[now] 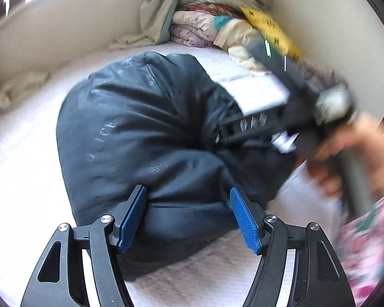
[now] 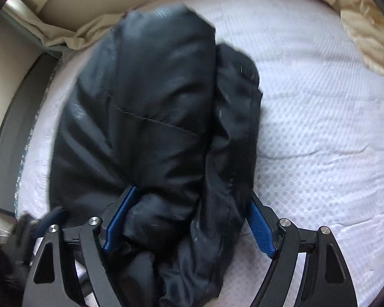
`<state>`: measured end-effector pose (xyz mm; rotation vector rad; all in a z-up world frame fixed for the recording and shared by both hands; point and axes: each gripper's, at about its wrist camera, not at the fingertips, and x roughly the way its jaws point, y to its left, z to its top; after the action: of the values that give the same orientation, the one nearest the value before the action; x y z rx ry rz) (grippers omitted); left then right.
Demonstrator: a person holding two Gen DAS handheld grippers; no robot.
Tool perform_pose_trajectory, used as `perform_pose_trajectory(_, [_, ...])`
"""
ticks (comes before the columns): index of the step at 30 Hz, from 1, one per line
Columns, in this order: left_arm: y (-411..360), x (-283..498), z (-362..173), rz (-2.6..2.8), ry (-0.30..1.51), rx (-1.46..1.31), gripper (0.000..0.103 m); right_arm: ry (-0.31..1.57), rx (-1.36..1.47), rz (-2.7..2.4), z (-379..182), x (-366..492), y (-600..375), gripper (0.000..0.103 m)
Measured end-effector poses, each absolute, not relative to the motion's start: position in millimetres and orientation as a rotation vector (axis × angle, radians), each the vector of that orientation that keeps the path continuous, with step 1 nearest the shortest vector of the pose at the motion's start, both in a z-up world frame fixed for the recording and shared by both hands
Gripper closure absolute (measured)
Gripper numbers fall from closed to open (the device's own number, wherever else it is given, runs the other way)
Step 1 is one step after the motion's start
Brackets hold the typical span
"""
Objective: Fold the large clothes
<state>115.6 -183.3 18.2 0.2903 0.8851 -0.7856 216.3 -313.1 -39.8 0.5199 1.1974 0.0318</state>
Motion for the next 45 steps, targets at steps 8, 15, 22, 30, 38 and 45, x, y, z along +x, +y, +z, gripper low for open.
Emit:
perform_pose_trajectory(8, [-75,192,55,-0.714,0.937,-0.107,0.005,1.161,0.705,0.107,-58,213,-333,0.020])
perform_pose_trajectory(15, [-61,219,-22,-0.757,1.216,-0.394,0.005,1.144,0.771,0.147,-62,207,-350,0.020])
perform_pose_trajectory(22, [-84,216,-42,-0.801,1.203,-0.343,0.006,1.129,0.805,0.187,-71,207,-361,0.022])
perform_pose_trajectory(30, [-83,218,-23,-0.741,1.084,-0.305,0.021,1.068,0.800,0.256,-64,213,-354,0.036])
perform_pose_trajectory(38, [-41,227,4,-0.647,0.979,-0.303,0.022,0.998,0.747,0.327,-48,238,-317,0.045])
perform_pose_trajectory(45, [3,248,-2,-0.560,0.967,-0.353,0.022,0.983,0.743,0.360,-46,246,-308,0.045])
